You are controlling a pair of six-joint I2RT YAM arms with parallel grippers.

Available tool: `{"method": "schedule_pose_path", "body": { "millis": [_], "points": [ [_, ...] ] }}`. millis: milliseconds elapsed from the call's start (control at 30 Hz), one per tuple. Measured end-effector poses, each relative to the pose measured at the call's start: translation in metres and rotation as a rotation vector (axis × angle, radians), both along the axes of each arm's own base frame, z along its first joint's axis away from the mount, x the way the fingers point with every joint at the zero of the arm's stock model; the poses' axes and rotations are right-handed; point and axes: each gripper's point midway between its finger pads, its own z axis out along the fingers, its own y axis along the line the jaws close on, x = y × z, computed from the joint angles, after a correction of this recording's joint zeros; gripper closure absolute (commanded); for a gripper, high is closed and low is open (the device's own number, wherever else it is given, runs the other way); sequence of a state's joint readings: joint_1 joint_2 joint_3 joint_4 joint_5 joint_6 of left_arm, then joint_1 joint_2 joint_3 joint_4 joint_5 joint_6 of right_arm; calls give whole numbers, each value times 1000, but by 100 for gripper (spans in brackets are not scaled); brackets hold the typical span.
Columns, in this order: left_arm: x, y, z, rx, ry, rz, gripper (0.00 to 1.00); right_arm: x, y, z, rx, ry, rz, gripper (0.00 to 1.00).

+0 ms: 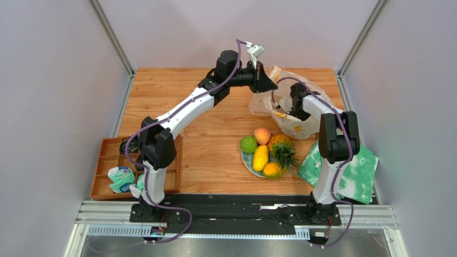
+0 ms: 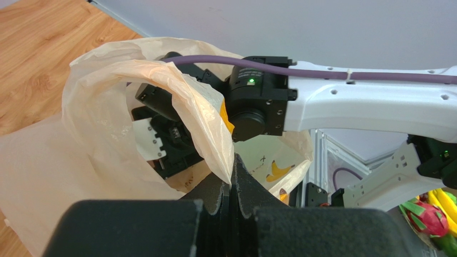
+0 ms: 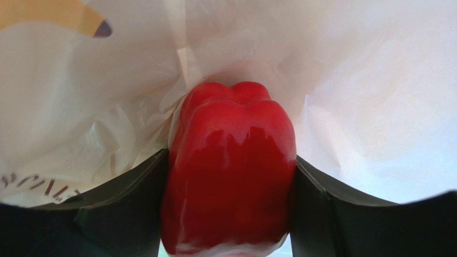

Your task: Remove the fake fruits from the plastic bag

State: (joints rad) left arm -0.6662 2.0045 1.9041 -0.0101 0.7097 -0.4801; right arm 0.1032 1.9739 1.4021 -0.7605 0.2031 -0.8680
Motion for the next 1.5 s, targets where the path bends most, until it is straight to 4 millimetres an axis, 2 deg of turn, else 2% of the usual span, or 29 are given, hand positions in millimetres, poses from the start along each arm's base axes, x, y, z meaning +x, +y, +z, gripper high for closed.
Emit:
{"method": "schedule_pose_path", "body": {
  "millis": [67,133,200,333,433,533,600,733,833,867,900,933,967,1033,1100,1200,1300,1367,1467,1500],
  "points": [
    [0,0,0,0,-2,2,100,-1,6,6,37,-6,5,64],
    [2,1,0,1,-4,8,100,-2,16,22,98,-26,15,66],
    [3,1,0,1,-4,13,100,1,29,54,175,-86,28,74],
    [3,1,1,-1,1,17,100,5,50,144,319,-297,36,75],
    [7,1,4,-8,-1,25,100,-4,64,205,417,-439,57,75],
    [12,0,8,-20,-8,41,100,-19,75,237,499,-503,72,73],
    [16,1,8,-24,-6,50,100,-27,80,245,550,-512,65,73],
    [22,2,4,-24,16,68,100,-30,77,245,618,-522,-4,76],
    [25,3,5,-31,30,88,100,-20,64,221,597,-543,-87,78],
    [27,4,6,-34,32,94,71,-15,60,209,584,-537,-109,78],
    [29,5,6,-34,34,106,61,-8,56,197,568,-530,-134,78],
    [33,5,5,-32,33,130,41,1,52,185,550,-522,-156,78],
    [36,6,4,-25,24,145,10,12,49,173,535,-516,-175,78],
    [43,10,-2,3,10,185,8,24,47,155,527,-501,-200,78],
    [45,13,-7,31,0,198,8,26,47,149,530,-489,-215,78],
    [32,14,-2,35,-41,130,7,24,49,162,544,-521,-215,80],
    [14,17,5,36,-68,71,4,19,50,176,559,-569,-210,91],
    [3,19,6,44,-55,67,4,12,52,180,574,-588,-221,91],
    [-3,21,-2,56,6,101,4,6,56,184,595,-608,-236,92],
    [-4,21,-7,62,34,115,3,6,58,185,601,-610,-238,96]
  ]
}}
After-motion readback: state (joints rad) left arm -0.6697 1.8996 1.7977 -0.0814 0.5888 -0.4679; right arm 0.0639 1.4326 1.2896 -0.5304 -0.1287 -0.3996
